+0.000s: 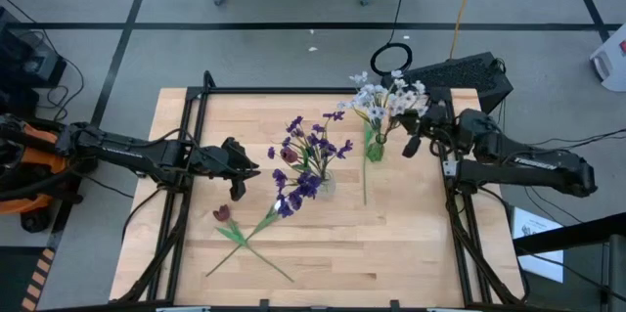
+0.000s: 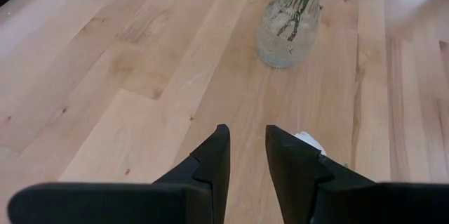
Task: Sort flowers into vase by color
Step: Put the white flowers into the transparent green vase
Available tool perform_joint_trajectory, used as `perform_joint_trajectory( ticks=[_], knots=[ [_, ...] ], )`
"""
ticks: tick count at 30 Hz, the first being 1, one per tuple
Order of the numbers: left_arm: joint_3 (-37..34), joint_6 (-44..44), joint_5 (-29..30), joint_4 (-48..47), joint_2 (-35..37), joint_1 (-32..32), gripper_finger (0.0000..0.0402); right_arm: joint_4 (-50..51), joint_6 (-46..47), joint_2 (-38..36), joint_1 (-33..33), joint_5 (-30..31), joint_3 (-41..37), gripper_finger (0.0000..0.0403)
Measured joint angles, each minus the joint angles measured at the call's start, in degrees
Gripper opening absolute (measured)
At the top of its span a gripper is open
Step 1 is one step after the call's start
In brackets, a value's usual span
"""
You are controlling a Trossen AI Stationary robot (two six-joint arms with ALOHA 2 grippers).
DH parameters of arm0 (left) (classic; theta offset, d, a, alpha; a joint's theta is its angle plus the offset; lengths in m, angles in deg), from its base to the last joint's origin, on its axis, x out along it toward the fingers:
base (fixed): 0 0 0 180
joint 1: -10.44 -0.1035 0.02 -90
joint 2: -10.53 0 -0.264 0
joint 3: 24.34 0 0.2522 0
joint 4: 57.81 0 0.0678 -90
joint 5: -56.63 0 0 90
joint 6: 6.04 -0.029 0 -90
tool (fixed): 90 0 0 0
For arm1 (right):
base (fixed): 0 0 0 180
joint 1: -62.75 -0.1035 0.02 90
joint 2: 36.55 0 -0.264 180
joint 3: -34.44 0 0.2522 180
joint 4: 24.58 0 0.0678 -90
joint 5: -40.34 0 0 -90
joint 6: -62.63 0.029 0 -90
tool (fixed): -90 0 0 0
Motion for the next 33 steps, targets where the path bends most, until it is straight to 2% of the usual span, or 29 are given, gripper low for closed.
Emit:
perform_joint_trajectory(
  ticks=[8, 24, 33],
  knots=[
    [0.0, 0.0, 0.0, 0.0, 0.0, 0.0, 0.0097, -7.2, -1.8, -0.6, 0.0, 0.1, 0.0, 0.0004],
    [0.0, 0.1, 0.0, 0.1, 0.0, 0.0, 0.0097, -6.5, -2.6, -4.5, 0.0, 0.6, 0.1, 0.0004],
    [0.0, 0.0, 0.0, 0.3, 0.0, 0.0, 0.0097, -3.3, -3.6, -3.5, 0.0, 0.7, 0.1, 0.0004]
  ],
)
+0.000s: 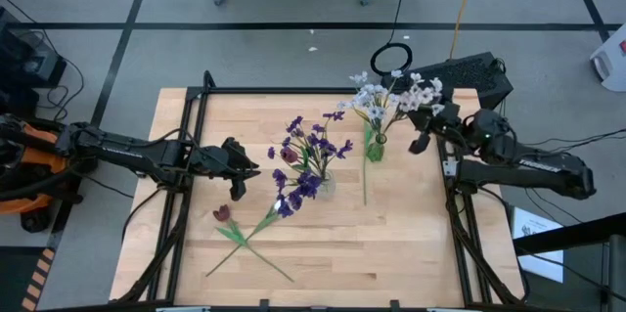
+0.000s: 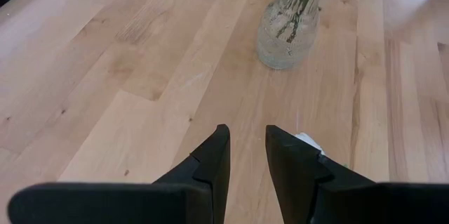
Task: Sort flowers into vase by color
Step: Put the white flowers into the transparent green vase
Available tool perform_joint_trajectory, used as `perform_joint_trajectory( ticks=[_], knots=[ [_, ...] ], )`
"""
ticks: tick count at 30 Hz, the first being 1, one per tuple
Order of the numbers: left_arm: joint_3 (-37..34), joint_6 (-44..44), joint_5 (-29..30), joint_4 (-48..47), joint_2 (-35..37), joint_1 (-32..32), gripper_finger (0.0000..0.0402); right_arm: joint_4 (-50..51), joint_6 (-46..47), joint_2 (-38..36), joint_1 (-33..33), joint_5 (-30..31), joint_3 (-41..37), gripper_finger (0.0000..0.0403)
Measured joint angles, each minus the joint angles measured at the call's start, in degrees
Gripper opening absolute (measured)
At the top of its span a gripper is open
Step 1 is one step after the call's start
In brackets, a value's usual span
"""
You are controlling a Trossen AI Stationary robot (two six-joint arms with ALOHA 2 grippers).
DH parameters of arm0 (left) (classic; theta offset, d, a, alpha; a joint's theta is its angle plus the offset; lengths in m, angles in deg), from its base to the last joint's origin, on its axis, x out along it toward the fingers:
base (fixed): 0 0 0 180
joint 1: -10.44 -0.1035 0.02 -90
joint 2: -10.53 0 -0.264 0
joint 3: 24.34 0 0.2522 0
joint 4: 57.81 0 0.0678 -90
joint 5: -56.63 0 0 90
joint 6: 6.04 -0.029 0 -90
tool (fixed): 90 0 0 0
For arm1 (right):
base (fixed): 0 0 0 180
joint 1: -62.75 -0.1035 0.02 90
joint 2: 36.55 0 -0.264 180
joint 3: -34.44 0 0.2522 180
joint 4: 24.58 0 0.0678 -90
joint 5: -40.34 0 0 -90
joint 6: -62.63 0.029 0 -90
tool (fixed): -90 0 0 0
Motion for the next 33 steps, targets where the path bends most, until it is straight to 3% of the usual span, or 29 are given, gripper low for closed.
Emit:
perform_joint_trajectory(
  ticks=[21, 33],
  knots=[
    [0.0, 0.0, 0.4, 0.8, 0.0, 0.0, 0.0097, 1.4, 1.8, 12.0, 0.0, -0.4, 0.0, 0.0007],
    [0.0, 0.0, 0.4, 0.8, 0.0, 0.0, 0.0097, 12.5, 8.3, 13.5, 0.0, -0.2, 0.0, 0.006]
  ],
)
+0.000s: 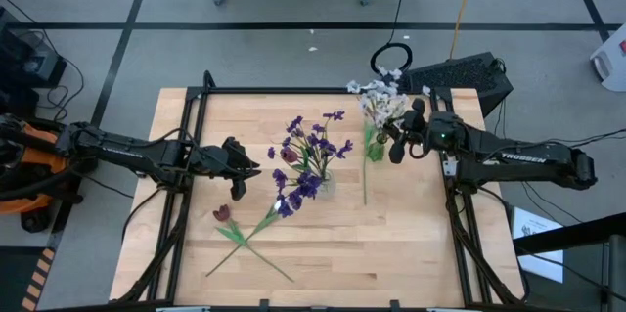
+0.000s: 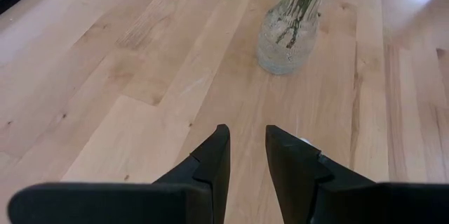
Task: Sort flowers into vase by color
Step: Put the white flowers into the transparent green vase, then put the red tulip into the transparent vase
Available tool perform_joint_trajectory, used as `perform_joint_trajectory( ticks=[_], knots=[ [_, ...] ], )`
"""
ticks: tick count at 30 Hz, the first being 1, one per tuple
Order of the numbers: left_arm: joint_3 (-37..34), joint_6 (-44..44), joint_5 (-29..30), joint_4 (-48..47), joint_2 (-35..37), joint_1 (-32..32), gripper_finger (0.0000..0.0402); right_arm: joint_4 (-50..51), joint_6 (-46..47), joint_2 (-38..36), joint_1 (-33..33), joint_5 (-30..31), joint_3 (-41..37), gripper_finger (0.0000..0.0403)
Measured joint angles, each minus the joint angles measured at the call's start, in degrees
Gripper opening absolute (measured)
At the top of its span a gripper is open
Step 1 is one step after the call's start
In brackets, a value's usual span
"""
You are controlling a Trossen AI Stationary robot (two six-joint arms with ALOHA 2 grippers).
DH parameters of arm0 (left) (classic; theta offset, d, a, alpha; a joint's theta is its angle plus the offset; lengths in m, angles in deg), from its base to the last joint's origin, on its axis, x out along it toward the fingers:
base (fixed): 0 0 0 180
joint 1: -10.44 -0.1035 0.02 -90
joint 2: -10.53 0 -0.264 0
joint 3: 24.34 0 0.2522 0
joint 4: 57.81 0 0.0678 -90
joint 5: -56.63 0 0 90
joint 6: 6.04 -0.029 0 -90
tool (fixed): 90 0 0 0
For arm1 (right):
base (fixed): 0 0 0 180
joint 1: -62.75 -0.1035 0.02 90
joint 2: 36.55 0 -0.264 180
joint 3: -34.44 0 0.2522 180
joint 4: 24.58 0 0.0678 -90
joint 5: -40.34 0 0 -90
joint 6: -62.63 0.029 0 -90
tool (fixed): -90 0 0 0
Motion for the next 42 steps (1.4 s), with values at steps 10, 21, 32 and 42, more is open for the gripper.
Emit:
perform_joint_trajectory(
  ticks=[10, 21, 32, 42],
  knots=[
    [0.0, 0.0, 0.0, 0.0, 0.0, 0.0, 0.0097, 5.6, 1.3, -3.7, 0.0, -0.1, 0.5, 0.016],
    [0.0, -0.1, 0.0, 0.0, 0.0, 0.0, 0.0097, 40.2, 11.0, -6.4, 0.0, -0.2, 16.3, 0.0212],
    [0.0, 0.1, -0.8, 0.0, 0.0, 0.0, 0.0097, 63.3, 44.3, -5.8, -1.0, -6.1, 18.2, 0.0167],
    [0.0, 7.6, 0.3, -0.4, -0.6, 1.7, 0.0097, 67.3, 56.2, -0.7, -7.0, -7.9, 18.1, 0.0012]
  ],
)
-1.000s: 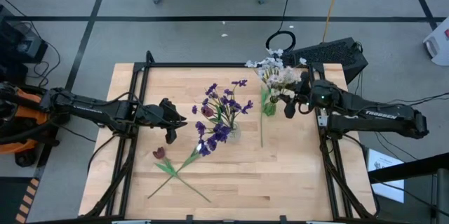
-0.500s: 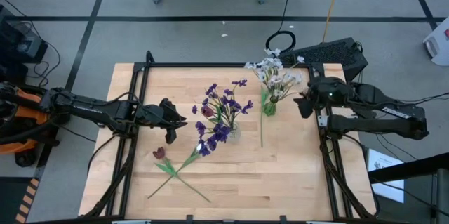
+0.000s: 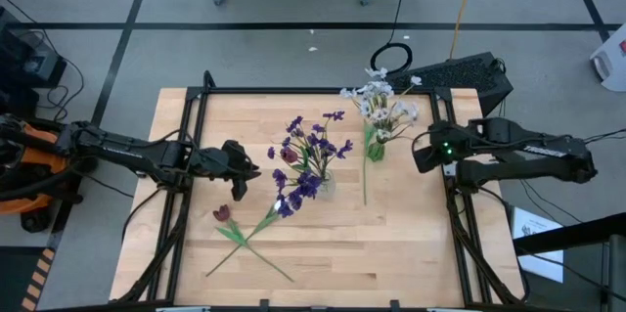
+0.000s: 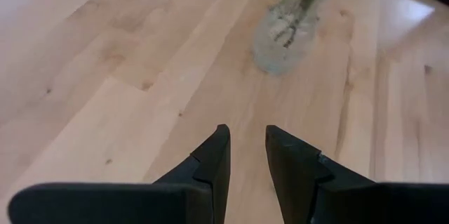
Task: Sort flowers into vase by color
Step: Put the red tulip into the transparent vase
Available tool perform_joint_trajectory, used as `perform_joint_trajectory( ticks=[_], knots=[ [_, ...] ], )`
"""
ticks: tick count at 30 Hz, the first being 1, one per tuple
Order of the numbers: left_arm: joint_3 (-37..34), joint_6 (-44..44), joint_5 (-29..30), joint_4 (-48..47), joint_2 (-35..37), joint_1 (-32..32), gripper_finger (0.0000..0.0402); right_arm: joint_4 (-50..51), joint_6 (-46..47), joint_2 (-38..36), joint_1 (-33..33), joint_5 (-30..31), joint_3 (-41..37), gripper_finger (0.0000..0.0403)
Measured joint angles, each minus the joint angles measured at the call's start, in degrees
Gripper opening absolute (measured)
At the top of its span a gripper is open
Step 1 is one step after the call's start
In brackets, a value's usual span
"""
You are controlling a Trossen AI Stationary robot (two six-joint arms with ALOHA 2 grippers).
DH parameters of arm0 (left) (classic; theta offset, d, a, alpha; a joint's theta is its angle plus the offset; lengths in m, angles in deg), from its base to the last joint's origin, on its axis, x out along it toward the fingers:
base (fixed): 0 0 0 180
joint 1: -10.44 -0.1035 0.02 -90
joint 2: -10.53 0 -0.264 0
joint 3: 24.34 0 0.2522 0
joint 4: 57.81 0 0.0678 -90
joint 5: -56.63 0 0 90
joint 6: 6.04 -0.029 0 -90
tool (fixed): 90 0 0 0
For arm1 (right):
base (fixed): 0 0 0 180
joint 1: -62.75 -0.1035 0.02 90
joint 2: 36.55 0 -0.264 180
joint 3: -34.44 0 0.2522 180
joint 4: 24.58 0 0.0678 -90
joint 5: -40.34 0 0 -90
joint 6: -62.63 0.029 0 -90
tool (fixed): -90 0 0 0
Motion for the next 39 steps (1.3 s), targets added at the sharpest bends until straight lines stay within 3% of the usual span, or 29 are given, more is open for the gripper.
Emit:
perform_joint_trajectory(
  ticks=[7, 15, 21, 26, 34, 39],
  knots=[
    [2.6, 6.9, 4.3, -0.3, -6.0, 7.1, 0.0097, 1.6, 1.6, 3.5, -1.6, 0.2, 0.0, 0.001],
    [9.1, 14.0, 6.5, -3.2, -14.2, 13.7, 0.0097, 2.4, -5.8, 2.8, -0.9, 0.7, 0.0, 0.0001],
    [13.9, 31.9, 7.1, -12.8, -17.7, 15.6, 0.0097, 0.0, -13.5, 2.0, 0.7, 0.4, -3.4, 0.0],
    [16.2, 49.9, 6.8, -15.3, -20.5, 16.1, 0.0097, -2.4, -17.6, 1.0, 0.8, -1.0, -8.5, 0.0],
    [17.0, 81.2, -0.5, -15.8, -25.4, 17.7, 0.0097, -10.8, -18.2, -2.8, 0.8, -7.3, -17.0, 0.0],
    [17.0, 96.3, -2.9, -16.9, -28.8, 22.1, 0.0097, -12.2, -21.4, -5.6, 0.6, -7.3, -17.9, 0.0]
  ],
)
